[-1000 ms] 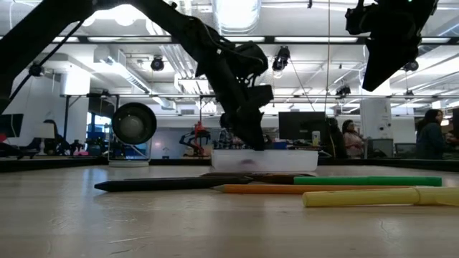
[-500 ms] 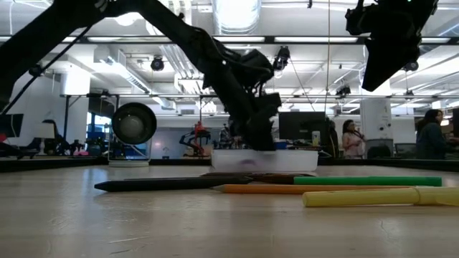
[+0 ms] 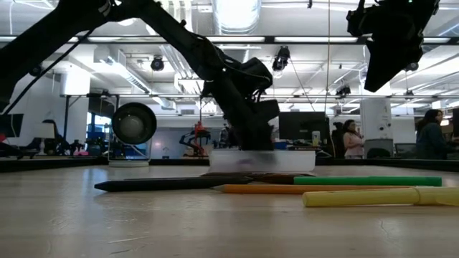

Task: Pick & place school supplies into a supply box
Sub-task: Put the top black pen into the supply box

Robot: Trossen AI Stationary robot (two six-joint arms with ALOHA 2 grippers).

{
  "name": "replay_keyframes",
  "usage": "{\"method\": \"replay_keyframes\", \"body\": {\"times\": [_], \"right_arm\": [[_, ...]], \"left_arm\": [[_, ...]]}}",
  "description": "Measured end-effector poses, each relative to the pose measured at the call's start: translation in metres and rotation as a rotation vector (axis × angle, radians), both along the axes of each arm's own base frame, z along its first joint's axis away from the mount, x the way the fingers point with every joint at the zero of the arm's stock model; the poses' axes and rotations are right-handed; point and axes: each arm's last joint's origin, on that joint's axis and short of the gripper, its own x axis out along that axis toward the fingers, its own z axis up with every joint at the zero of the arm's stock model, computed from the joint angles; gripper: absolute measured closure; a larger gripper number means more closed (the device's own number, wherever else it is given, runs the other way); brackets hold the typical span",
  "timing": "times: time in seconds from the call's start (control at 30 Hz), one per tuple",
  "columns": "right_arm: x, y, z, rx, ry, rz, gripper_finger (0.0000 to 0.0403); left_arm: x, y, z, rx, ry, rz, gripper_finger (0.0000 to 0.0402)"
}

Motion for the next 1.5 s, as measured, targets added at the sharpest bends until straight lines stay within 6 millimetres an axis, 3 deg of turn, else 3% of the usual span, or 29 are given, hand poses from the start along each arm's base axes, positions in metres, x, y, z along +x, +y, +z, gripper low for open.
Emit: {"method": "replay_keyframes", "body": {"times": [0.17, 0.43, 0.6, 0.77, 0.9, 1.1, 1.5], "right_arm": [[0.000, 0.000, 0.000, 0.001, -0.002, -0.003, 0.0266], [0.000, 0.000, 0.000, 0.001, -0.002, -0.003, 0.0266], [0.000, 0.000, 0.000, 0.000, 0.001, 0.000, 0.0266], [0.000, 0.000, 0.000, -0.005, 0.008, 0.011, 0.0266], [-0.001, 0.000, 0.000, -0.011, 0.019, 0.028, 0.0266], [-0.001, 0.001, -0.001, 0.011, 0.039, 0.057, 0.0266], [-0.004, 0.006, -0.008, 0.035, 0.099, 0.163, 0.0266]], "left_arm": [[0.010, 0.002, 0.009, -0.041, -0.137, 0.056, 0.0283], [0.004, 0.001, 0.018, -0.021, -0.112, 0.040, 0.0283], [-0.009, -0.009, 0.050, 0.037, -0.082, -0.020, 0.0283], [-0.027, -0.037, 0.077, 0.117, -0.007, -0.222, 0.0283], [-0.029, -0.058, 0.070, 0.139, 0.027, -0.340, 0.0283], [-0.031, -0.064, 0.051, 0.085, 0.038, -0.361, 0.0283], [-0.031, -0.141, 0.032, 0.127, 0.063, -0.473, 0.0283]]}}
